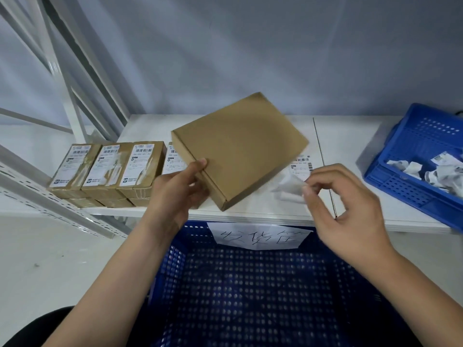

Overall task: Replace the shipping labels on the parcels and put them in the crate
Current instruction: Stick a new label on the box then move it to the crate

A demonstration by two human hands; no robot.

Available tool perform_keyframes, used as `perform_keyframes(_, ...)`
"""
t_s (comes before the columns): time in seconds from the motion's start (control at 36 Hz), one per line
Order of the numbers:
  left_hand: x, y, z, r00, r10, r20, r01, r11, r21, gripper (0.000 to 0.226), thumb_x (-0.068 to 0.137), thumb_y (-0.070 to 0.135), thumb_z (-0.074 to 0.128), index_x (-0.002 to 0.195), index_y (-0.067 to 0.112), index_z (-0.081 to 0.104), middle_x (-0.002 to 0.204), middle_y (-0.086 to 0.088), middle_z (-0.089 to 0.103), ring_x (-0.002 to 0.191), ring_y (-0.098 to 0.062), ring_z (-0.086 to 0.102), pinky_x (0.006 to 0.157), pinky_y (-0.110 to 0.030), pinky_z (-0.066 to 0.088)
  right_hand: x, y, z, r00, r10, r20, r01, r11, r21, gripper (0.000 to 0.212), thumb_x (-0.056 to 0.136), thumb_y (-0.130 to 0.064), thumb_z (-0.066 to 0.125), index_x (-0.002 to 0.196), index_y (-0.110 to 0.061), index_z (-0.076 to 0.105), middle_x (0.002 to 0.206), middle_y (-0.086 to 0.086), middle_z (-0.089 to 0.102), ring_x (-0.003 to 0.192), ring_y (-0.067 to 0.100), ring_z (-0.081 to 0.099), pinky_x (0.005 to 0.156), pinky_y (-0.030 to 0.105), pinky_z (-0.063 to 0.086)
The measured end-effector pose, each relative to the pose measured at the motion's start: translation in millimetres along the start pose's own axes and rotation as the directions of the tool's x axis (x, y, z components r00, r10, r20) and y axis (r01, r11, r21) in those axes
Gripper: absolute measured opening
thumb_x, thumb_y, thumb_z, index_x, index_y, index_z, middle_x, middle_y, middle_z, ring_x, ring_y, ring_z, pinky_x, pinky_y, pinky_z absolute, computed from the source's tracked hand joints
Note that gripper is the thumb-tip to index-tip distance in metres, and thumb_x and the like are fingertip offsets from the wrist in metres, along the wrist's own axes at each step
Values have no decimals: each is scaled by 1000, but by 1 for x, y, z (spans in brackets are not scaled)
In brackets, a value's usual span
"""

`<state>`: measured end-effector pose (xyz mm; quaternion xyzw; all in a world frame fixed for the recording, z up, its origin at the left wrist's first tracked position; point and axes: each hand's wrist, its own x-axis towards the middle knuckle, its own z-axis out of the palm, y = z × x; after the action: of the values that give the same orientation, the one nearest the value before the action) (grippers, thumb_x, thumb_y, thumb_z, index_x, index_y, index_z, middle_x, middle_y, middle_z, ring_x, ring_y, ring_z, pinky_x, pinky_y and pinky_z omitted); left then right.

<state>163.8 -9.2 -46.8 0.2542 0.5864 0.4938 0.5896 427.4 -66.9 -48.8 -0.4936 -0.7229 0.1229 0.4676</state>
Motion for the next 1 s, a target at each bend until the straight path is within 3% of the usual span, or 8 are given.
perform_keyframes(0.11,7,11,-14,988,60,-139,-67,997,-44,21,88,15,77,99,1,67,100,-15,72,78,-24,69,77,-38,62,5,1,-12,994,100,-47,-101,994,-30,9,93,-11,67,101,-9,72,96,-1,67,92,11,64,87,13,44)
perform_keyframes(0.25,6,16,-14,986,96,-139,-106,992,-65,18,91,18,74,98,4,66,117,-19,73,104,-35,73,90,-44,61,4,2,-9,966,257,14,-258,964,66,35,88,-14,74,120,-25,66,94,-7,71,93,12,66,93,10,44)
perform_keyframes(0.42,-3,6,0,993,113,-34,-113,994,-7,30,90,19,76,111,-1,70,108,-12,77,105,-34,73,97,-45,58,4,10,-8,968,245,45,-244,969,-36,15,89,-11,72,101,-20,72,98,-8,72,93,7,67,81,4,41)
perform_keyframes(0.56,-8,-2,7,993,111,30,-111,994,22,28,89,19,77,109,1,70,104,-10,78,97,-28,76,79,-29,62,8,17,-9,947,316,56,-315,949,-26,12,89,-11,72,93,-21,68,92,-13,71,91,5,67,72,4,40)
perform_keyframes(0.72,-12,-9,12,990,106,93,-111,993,50,37,88,21,78,117,0,67,108,-12,77,97,-26,76,76,-27,61,11,28,-8,956,291,43,-289,956,-42,14,86,-9,71,90,-20,65,96,-20,65,93,5,64,85,18,53)
perform_keyframes(0.86,-16,-24,18,990,102,101,-110,991,70,40,87,22,79,117,-1,66,111,-13,76,100,-27,75,80,-33,62,8,41,-14,954,300,29,-296,951,-88,15,85,-16,78,87,-27,67,103,-19,59,98,7,62,83,29,55)
perform_keyframes(0.94,-21,-32,23,993,83,86,-89,993,74,37,87,21,80,115,1,67,111,-13,76,98,-26,76,77,-31,62,8,40,-23,943,331,-8,-330,936,-124,13,87,-21,76,86,-27,65,94,-17,63,87,10,63,75,22,50)
perform_keyframes(1.0,-24,-35,27,994,68,83,-74,995,72,41,86,21,81,117,0,66,113,-14,75,96,-24,76,73,-29,62,9,39,-31,926,375,-40,-377,918,-125,10,89,-22,73,88,-27,64,87,-14,66,81,10,62,73,27,50)
